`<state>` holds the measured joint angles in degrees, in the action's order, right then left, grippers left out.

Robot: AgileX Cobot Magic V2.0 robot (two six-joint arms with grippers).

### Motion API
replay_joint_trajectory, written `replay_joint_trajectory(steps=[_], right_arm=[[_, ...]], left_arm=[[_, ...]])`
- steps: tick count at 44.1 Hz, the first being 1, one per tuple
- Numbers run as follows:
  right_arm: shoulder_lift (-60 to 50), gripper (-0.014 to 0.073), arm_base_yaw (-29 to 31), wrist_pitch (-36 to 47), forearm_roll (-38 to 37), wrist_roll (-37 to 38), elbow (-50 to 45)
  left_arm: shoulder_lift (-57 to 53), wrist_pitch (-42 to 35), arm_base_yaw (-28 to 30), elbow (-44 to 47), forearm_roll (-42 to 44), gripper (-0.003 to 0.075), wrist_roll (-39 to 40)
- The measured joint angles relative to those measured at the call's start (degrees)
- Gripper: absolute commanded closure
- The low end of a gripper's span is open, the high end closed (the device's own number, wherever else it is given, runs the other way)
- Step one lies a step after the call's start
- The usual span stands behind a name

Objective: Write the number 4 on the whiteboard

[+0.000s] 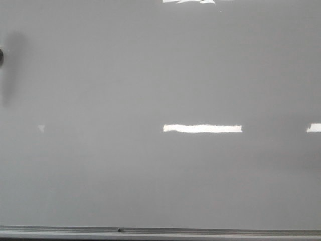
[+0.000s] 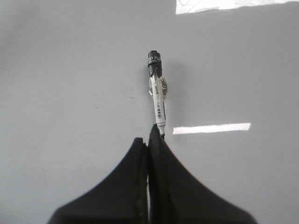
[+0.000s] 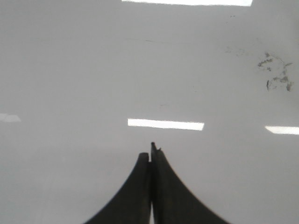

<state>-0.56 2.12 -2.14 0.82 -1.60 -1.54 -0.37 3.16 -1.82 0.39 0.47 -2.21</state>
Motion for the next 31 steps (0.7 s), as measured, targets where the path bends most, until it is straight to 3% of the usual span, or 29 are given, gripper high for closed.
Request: replay_joint_trajectory(steps=[24, 31], right_arm=[[0.0, 0.0663, 0.0, 0.7, 0.0, 0.0, 0.1], [0.0, 0.0663, 0.0, -1.9, 0.0, 0.0, 4.3]], left_arm=[[0.0, -2.1, 0.0, -0.1, -2.0, 0.0741, 0.0], [0.0, -0.7, 0.0, -3.7, -4.3, 0.0741, 0.0]])
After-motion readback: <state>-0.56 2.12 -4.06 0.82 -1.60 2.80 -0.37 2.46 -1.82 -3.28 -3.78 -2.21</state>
